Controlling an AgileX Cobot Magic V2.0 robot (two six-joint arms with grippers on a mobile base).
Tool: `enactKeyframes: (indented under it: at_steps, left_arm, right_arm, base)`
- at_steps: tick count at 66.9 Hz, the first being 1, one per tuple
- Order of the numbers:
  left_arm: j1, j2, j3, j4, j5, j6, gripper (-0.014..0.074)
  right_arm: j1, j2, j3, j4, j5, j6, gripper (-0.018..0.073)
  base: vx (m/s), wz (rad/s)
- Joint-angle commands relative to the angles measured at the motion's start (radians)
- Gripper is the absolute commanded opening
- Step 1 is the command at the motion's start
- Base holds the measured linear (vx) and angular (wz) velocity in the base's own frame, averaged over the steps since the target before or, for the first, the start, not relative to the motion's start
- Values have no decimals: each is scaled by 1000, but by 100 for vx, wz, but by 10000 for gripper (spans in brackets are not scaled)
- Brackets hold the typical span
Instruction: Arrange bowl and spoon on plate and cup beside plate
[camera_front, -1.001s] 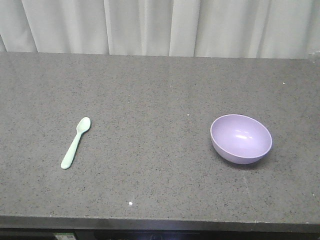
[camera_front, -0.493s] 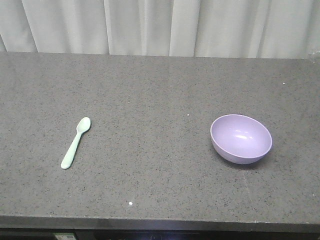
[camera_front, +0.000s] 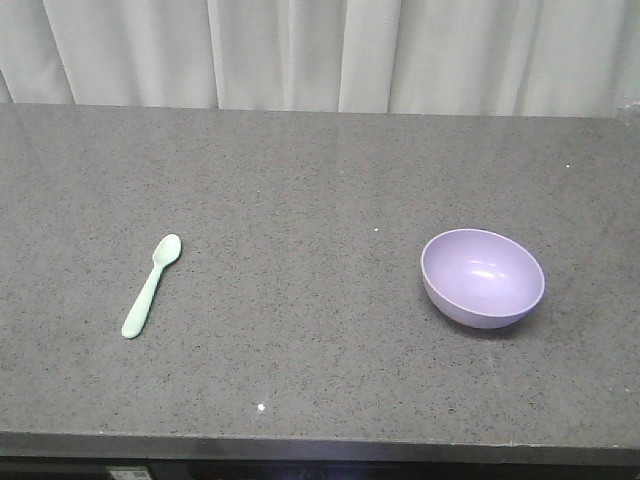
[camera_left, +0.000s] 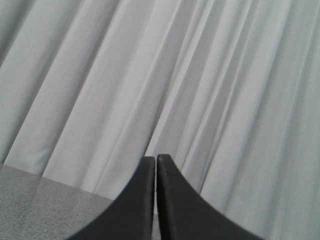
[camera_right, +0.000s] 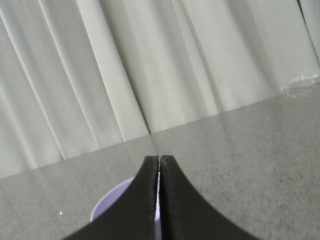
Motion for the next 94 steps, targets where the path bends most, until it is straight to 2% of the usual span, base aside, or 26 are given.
enactKeyframes:
  at_steps: [1,8,17,25,30,37,42,47,52,59,67,72,77,79,80,85,86,89,91,94]
  left_arm:
    - [-5,0,-116,135,25,-119,-6]
    - [-24,76,-246,313,105,-230,-3]
    - [-55,211,-377,433,121,-344,30]
    - [-91,328,-449,459,121,-427,113]
    - [-115,383,-465,459,121,-460,202]
    - [-147,424,-466,456,116,-484,351]
    - [-152,435,-466,455,85,-506,437]
    - [-152,436,-466,456,22,-526,490]
    - [-152,439,-467,455,-36,-528,497]
    - [-152,477,-505,475,-14,-528,491]
    - [-152,564,-634,615,42,-537,482]
    - [-152,634,-713,728,69,-600,482]
    - [-152,719,-787,881,69,-737,482]
    - [-152,750,-811,958,62,-826,482]
    - [-152,762,-825,1009,61,-842,482]
    - [-152,846,-870,1239,23,-1069,482]
    - [-152,863,-878,1282,19,-1085,482]
    - [-152,924,-906,1437,14,-1205,482]
    - [-152,966,-923,1464,1,-1248,482]
    - [-150,1013,-944,1462,-21,-1250,482]
  right_arm:
    - [1,71,-131,-33,-6,-22,1]
    - [1,171,-255,-58,36,-93,32]
    - [1,253,-351,-53,39,-152,145]
    - [1,309,-388,-43,44,-151,326]
    - [1,328,-389,-29,37,-151,449]
    - [1,335,-389,-29,23,-150,575]
    - [1,335,-389,-29,0,-150,610]
    - [1,335,-389,-29,-23,-148,608]
    - [1,335,-389,-29,-31,-147,597]
    - [1,335,-389,-29,-30,-144,587]
    - [1,337,-389,-29,-29,-144,587]
    - [1,344,-389,-29,-29,-144,587]
    - [1,359,-389,-29,-29,-144,587]
    - [1,364,-389,-29,-29,-144,587]
    - [1,367,-389,-29,-29,-144,587]
    - [1,386,-389,-29,-30,-144,587]
    - [1,390,-389,-29,-30,-144,587]
    - [1,402,-389,-29,-30,-144,587]
    - [1,410,-389,-29,-32,-144,587]
    - [1,421,-389,-29,-32,-144,587]
  base:
    - [0,0]
    - [0,0]
    - [0,0]
    - [0,0]
    - [0,0]
    - [0,0]
    - [0,0]
    - [0,0]
    - [0,0]
    - [0,0]
    - [0,0]
    - [0,0]
    - [0,0]
    - [0,0]
    - [0,0]
    - [0,0]
    - [0,0]
    - [0,0]
    - [0,0]
    - [0,0]
